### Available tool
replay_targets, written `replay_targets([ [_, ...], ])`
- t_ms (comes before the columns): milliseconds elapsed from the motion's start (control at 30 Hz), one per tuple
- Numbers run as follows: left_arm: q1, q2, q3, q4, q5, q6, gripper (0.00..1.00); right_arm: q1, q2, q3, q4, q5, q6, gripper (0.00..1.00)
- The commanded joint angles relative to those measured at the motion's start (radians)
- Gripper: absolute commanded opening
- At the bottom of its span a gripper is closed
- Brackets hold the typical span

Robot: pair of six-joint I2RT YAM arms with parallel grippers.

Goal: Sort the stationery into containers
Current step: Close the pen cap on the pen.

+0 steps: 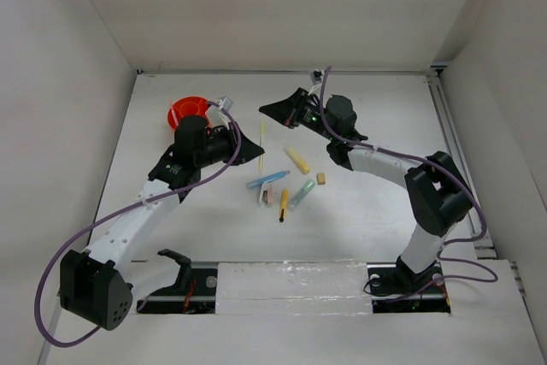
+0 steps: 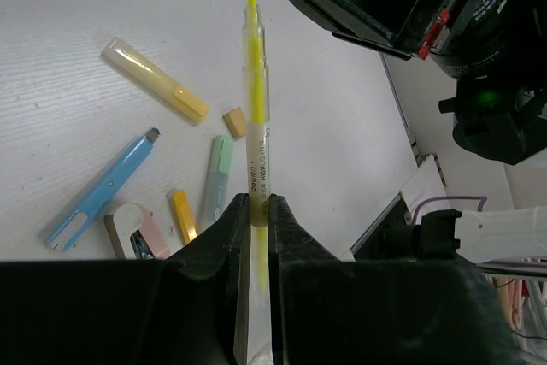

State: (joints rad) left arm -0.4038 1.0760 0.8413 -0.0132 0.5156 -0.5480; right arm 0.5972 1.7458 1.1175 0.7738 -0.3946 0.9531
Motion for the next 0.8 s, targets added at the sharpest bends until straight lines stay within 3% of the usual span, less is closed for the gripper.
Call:
replay_targets([
  [0,0.003,-0.028,-0.007,0.021,0.011,0.002,0.00,0.009,-0.011,0.045,0.085,-0.021,-0.011,0.00],
  [767,0.003,-0.037,0.002,0.009,-0.052,0.002,0.00,0.009,-0.020,0.016,0.085,-0.041,-0.013,0.00],
])
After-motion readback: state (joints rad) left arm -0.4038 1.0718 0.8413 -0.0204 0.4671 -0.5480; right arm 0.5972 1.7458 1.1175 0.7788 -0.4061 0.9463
